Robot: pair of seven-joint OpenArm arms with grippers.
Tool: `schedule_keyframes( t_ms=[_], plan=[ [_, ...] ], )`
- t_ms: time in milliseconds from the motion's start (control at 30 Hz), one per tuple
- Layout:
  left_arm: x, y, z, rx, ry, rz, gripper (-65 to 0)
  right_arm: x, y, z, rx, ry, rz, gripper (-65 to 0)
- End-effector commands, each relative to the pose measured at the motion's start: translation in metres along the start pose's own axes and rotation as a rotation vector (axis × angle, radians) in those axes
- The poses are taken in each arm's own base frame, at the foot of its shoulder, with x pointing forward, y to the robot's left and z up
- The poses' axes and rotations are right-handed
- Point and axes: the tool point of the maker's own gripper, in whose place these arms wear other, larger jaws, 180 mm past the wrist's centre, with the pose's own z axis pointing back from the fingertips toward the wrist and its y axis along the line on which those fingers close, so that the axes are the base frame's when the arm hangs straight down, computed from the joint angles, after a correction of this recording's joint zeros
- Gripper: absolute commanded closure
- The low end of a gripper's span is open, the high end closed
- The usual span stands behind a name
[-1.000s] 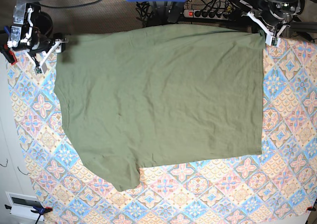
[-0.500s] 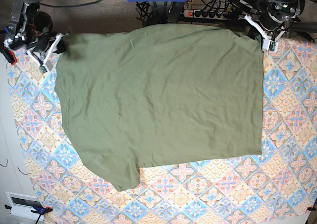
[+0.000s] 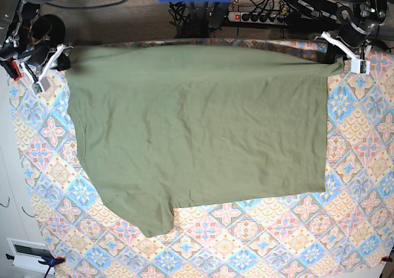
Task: Layout the t-shirt on the table in an organized manner, then fold the t-shirt properly
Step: 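Fold the held shirt edge over onto the shirt with both grippers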
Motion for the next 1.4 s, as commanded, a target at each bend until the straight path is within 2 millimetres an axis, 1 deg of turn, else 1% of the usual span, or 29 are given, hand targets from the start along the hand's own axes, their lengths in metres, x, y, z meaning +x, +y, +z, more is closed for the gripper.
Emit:
schedule_keyframes(
  t_ms=[0, 100, 200, 300, 467, 533, 667, 767, 833, 933, 1033, 1067, 1133, 1267, 1367],
  plan=[
    [0.016, -0.001, 0.002, -0.006, -0.047, -0.015, 0.0, 0.013, -0.008, 0.010, -0.026, -0.035, 0.025, -0.1],
    [0.024, -0.001, -0.001, -0.008, -0.072, -0.016, 0.0, 0.012, -0.012, 0.011, -0.036, -0.038, 0.016, -0.1],
    [0.032, -0.004, -0.006, -0.010, -0.107, 0.006, 0.0, 0.030, -0.014, 0.011, -0.040, -0.079, 0.028, -0.1],
    [0.042, -0.006, -0.010, -0.013, -0.144, 0.015, 0.0, 0.057, -0.016, 0.012, -0.047, -0.143, 0.043, -0.1],
    [0.057, -0.008, -0.014, -0.020, -0.183, 0.012, 0.0, 0.077, -0.018, 0.015, -0.054, -0.190, 0.055, -0.1],
    [0.056, -0.005, -0.016, -0.014, -0.182, 0.019, 0.0, 0.083, -0.021, 0.015, -0.059, -0.191, 0.053, -0.1],
    [0.064, 0.005, -0.025, -0.002, -0.202, 0.040, 0.0, 0.089, -0.032, 0.009, -0.053, -0.191, 0.006, -0.1],
    [0.059, 0.012, -0.031, 0.010, -0.168, 0.060, 0.0, 0.087, -0.038, 0.004, -0.046, -0.187, -0.026, -0.2],
    [0.061, 0.016, -0.038, 0.016, -0.180, 0.094, 0.0, 0.088, -0.041, 0.001, -0.041, -0.190, -0.042, -0.2],
    [0.061, 0.021, -0.048, 0.021, -0.165, 0.121, 0.0, 0.094, -0.036, -0.010, -0.010, -0.182, -0.045, -0.2],
    [0.062, 0.023, -0.060, 0.019, -0.168, 0.167, 0.0, 0.112, -0.030, -0.019, 0.021, -0.197, -0.031, -0.2],
    [0.063, 0.025, -0.062, 0.020, -0.165, 0.175, 0.0, 0.114, -0.029, -0.022, 0.029, -0.196, -0.035, -0.2],
    [0.062, 0.029, -0.067, 0.026, -0.162, 0.192, 0.0, 0.115, -0.031, -0.026, 0.038, -0.193, -0.049, -0.2],
    [0.054, 0.040, -0.079, 0.036, -0.128, 0.240, 0.0, 0.106, -0.036, -0.032, 0.044, -0.172, -0.089, -0.3],
    [0.049, 0.039, -0.081, 0.032, -0.092, 0.244, 0.0, 0.107, -0.035, -0.031, 0.044, -0.175, -0.084, -2.2]
  ],
)
